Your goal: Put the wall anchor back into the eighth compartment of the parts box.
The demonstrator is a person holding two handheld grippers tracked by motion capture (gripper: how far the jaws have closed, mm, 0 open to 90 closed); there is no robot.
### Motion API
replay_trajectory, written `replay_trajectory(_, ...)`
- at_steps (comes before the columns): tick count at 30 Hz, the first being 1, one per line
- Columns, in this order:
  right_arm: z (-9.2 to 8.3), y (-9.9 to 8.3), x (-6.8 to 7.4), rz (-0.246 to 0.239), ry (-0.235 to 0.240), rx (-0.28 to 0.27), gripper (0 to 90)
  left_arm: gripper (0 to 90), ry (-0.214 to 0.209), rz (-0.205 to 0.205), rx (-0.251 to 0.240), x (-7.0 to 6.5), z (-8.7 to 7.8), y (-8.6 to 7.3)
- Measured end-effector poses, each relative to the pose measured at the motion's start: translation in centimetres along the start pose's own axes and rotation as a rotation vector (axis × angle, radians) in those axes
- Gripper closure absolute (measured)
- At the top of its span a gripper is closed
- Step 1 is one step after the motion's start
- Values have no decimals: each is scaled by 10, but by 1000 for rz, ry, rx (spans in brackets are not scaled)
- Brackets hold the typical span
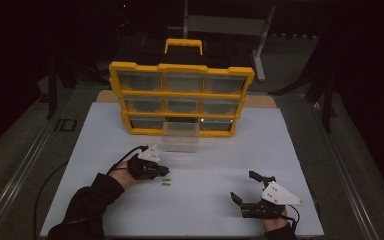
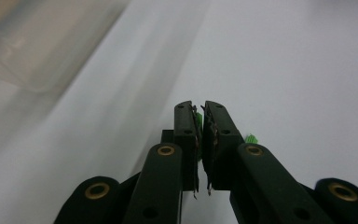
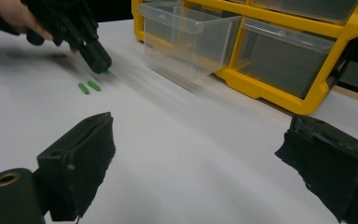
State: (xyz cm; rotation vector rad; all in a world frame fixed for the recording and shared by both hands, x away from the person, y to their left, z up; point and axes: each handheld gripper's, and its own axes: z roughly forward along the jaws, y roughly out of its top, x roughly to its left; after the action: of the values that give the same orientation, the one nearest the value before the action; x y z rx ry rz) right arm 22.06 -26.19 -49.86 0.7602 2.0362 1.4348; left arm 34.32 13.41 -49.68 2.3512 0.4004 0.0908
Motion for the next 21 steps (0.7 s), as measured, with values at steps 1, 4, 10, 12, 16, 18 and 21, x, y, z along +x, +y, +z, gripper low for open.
replay_trajectory(1,0,0,0,0,0,-1,83,842,-4,6,-5,0,-3,2)
replay_trajectory(4,0,0,0,-1,-2,-5,83,842,-19,41,7,-2,-12,10)
replay_trajectory(10,-2,1,0,4,-3,-12,83,841,-44,78,5,0,-29,25)
replay_trajectory(12,-2,0,-1,7,1,-20,83,841,-44,91,0,0,-34,30)
replay_trajectory(16,-3,1,-1,2,3,-32,83,842,-54,110,-2,2,-43,40)
replay_trajectory(18,-3,1,-1,2,1,-34,83,841,-60,117,1,3,-45,44)
replay_trajectory(21,-4,1,-1,-2,-2,-36,83,841,-77,133,4,4,-48,51)
